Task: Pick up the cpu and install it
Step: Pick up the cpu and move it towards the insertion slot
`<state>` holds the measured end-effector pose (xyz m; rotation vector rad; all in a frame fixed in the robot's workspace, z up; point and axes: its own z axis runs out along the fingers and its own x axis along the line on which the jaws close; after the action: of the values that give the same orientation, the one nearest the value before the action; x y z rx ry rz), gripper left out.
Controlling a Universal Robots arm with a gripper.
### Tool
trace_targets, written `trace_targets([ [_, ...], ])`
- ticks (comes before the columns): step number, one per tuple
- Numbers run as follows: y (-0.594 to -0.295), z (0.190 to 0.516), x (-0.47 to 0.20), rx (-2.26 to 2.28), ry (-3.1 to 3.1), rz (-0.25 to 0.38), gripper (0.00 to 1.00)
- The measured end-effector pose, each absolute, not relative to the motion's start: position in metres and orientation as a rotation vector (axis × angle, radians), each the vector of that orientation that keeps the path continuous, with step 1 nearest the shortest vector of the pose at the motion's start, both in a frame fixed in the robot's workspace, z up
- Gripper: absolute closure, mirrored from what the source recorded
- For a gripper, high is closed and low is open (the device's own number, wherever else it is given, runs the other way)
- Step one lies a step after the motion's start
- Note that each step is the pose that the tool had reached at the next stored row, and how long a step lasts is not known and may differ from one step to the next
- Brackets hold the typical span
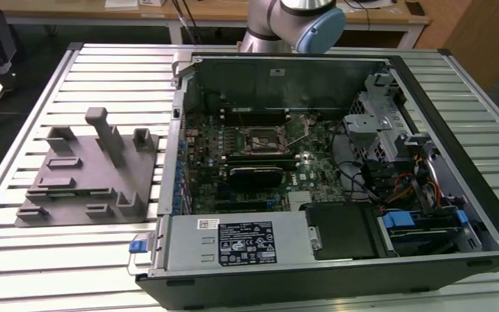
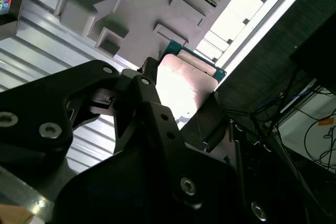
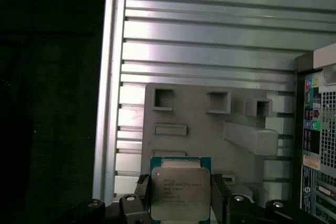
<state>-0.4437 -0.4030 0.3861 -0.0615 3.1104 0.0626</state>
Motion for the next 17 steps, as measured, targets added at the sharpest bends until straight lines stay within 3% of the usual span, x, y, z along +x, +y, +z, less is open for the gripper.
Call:
trace_targets([
  [17, -0.403, 0.389, -0.428, -0.061, 3.11, 0.063, 0.46],
])
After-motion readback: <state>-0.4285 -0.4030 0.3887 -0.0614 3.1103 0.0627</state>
